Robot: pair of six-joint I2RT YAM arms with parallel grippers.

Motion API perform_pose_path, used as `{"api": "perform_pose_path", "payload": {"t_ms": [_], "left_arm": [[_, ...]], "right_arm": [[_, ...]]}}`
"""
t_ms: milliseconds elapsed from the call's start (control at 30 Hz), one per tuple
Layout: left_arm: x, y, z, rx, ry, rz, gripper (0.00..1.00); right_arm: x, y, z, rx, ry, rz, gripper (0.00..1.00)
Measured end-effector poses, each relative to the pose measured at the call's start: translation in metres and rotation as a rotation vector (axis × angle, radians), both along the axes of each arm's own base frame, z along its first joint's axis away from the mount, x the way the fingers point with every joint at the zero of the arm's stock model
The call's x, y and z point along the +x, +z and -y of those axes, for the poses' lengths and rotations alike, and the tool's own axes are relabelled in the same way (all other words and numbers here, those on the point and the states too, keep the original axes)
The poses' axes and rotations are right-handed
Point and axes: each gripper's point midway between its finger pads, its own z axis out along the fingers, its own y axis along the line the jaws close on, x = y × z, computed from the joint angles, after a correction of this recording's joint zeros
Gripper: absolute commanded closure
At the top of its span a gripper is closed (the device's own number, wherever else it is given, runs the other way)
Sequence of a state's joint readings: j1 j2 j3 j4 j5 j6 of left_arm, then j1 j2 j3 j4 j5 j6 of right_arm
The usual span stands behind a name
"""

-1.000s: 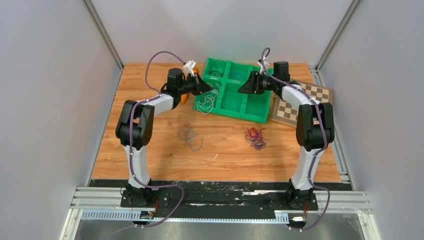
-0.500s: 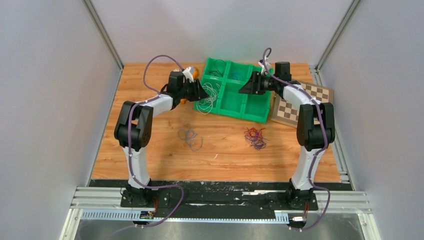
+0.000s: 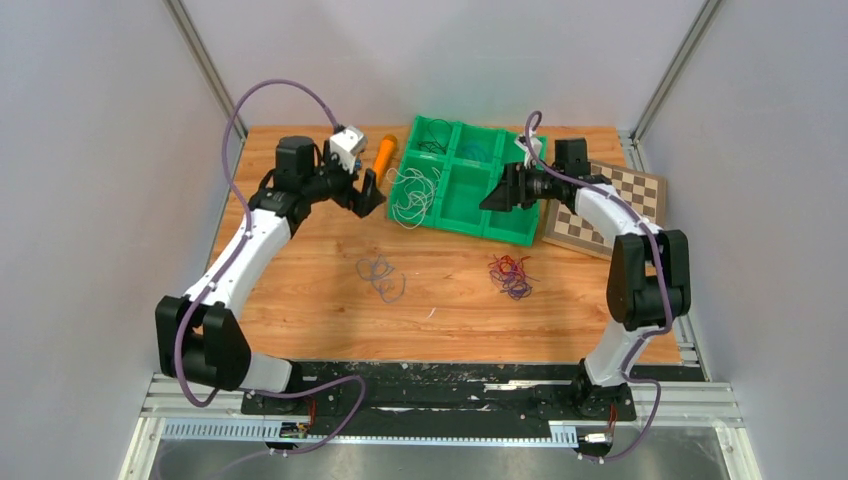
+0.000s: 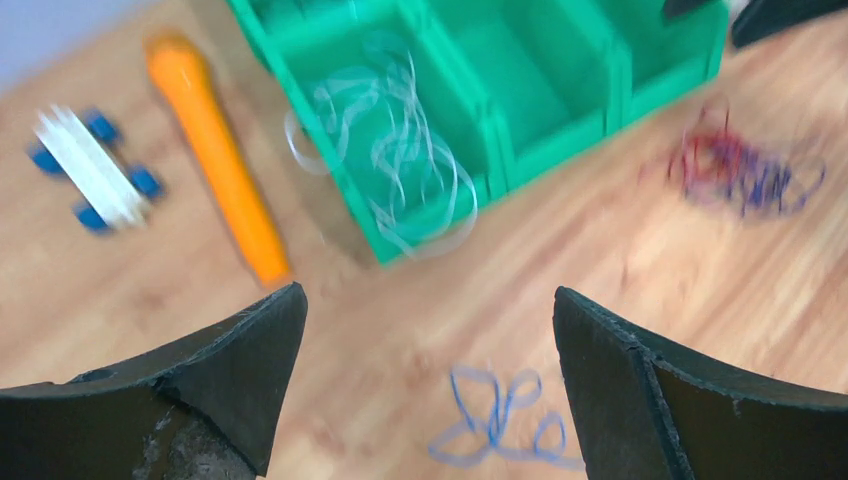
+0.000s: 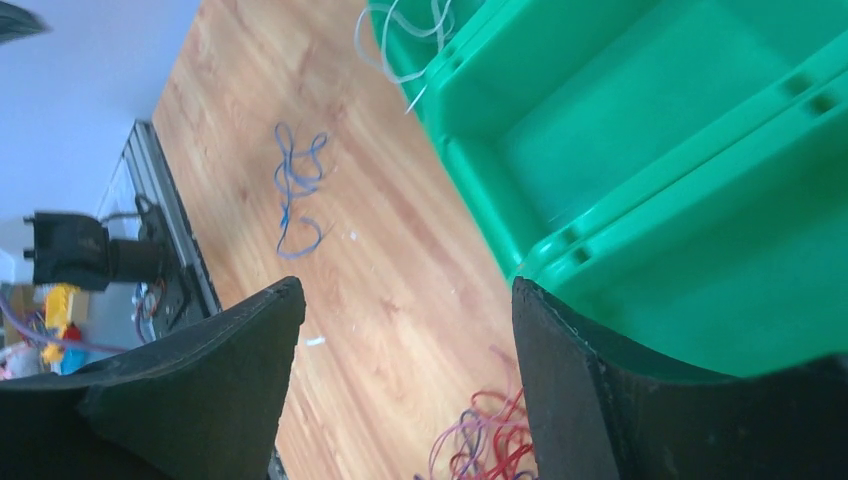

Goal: Untangle the cables

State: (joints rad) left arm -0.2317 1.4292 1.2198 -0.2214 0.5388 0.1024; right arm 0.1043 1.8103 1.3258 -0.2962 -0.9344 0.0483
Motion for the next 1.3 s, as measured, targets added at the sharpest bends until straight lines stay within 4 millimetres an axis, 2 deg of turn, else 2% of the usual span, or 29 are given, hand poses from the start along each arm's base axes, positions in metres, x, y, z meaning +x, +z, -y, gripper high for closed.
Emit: {"api": "perform_pose_path", "payload": {"t_ms": [67,133,167,267,367,433,500,533,567,600,667,700,800,900,1000,1033,1100,1167,1200,1233,1300], "left_arm": [[-0.019,-0.028,-0.012,0.061,-0.007,-0.063,0.0],[-0.038,-0.066,-0.018,0.1,-0.01,-0.174,0.0],[-0.05,-0.093,-0.021,0.121,-0.007,-0.257,0.0],[-0.079,-0.149,-0.028,0.155,0.006,-0.433,0.05],[-0.095,-0.186,-0.034,0.179,0.034,-0.552,0.14],[-0.097,-0.201,-0.033,0.192,0.043,-0.598,0.21],[-0.097,-0.213,-0.031,0.216,0.048,-0.632,0.32],[-0.097,-0.218,-0.028,0.227,0.045,-0.644,0.47],[-0.097,-0.221,-0.025,0.243,0.036,-0.649,0.57],[-0.096,-0.222,-0.02,0.262,0.025,-0.643,0.79],[-0.096,-0.22,-0.01,0.282,-0.004,-0.633,0.97],[-0.097,-0.218,-0.006,0.291,-0.022,-0.626,0.99],[-0.101,-0.204,0.008,0.284,-0.083,-0.62,1.0],[-0.086,-0.165,0.024,0.22,-0.109,-0.554,1.0],[-0.042,-0.094,0.045,0.126,-0.098,-0.391,1.0],[-0.02,-0.06,0.054,0.088,-0.092,-0.315,1.0],[0.021,0.004,0.071,0.016,-0.079,-0.157,1.0],[0.06,0.059,0.085,-0.048,-0.064,-0.021,1.0],[0.079,0.082,0.091,-0.073,-0.053,0.043,1.0],[0.096,0.097,0.097,-0.093,-0.042,0.091,1.0],[0.129,0.113,0.108,-0.124,-0.016,0.164,1.0]], "right_arm": [[-0.018,-0.001,-0.003,-0.012,0.022,0.006,0.24],[-0.034,-0.005,-0.004,-0.022,0.037,-0.005,0.23],[-0.041,-0.008,-0.004,-0.028,0.043,-0.013,0.23],[-0.054,-0.018,-0.005,-0.049,0.056,-0.042,0.23],[-0.061,-0.027,-0.001,-0.072,0.058,-0.06,0.22],[-0.065,-0.032,0.001,-0.091,0.061,-0.072,0.22],[-0.068,-0.035,0.003,-0.109,0.063,-0.073,0.21],[-0.069,-0.036,0.005,-0.121,0.062,-0.07,0.21],[-0.07,-0.037,0.007,-0.132,0.062,-0.068,0.21],[-0.071,-0.038,0.009,-0.142,0.062,-0.066,0.22],[-0.073,-0.04,0.013,-0.162,0.065,-0.064,0.23],[-0.075,-0.042,0.017,-0.174,0.065,-0.07,0.23],[-0.074,-0.047,0.039,-0.204,0.03,-0.096,0.24],[-0.065,-0.045,0.071,-0.211,-0.048,-0.111,0.24],[-0.049,-0.034,0.101,-0.209,-0.133,-0.1,0.24],[-0.044,-0.031,0.107,-0.21,-0.152,-0.091,0.24],[-0.036,-0.023,0.114,-0.21,-0.172,-0.068,0.24],[-0.031,-0.017,0.114,-0.207,-0.173,-0.052,0.24],[-0.03,-0.015,0.113,-0.206,-0.171,-0.049,0.24],[-0.029,-0.014,0.113,-0.204,-0.171,-0.045,0.24],[-0.028,-0.012,0.112,-0.203,-0.171,-0.043,0.24]]}}
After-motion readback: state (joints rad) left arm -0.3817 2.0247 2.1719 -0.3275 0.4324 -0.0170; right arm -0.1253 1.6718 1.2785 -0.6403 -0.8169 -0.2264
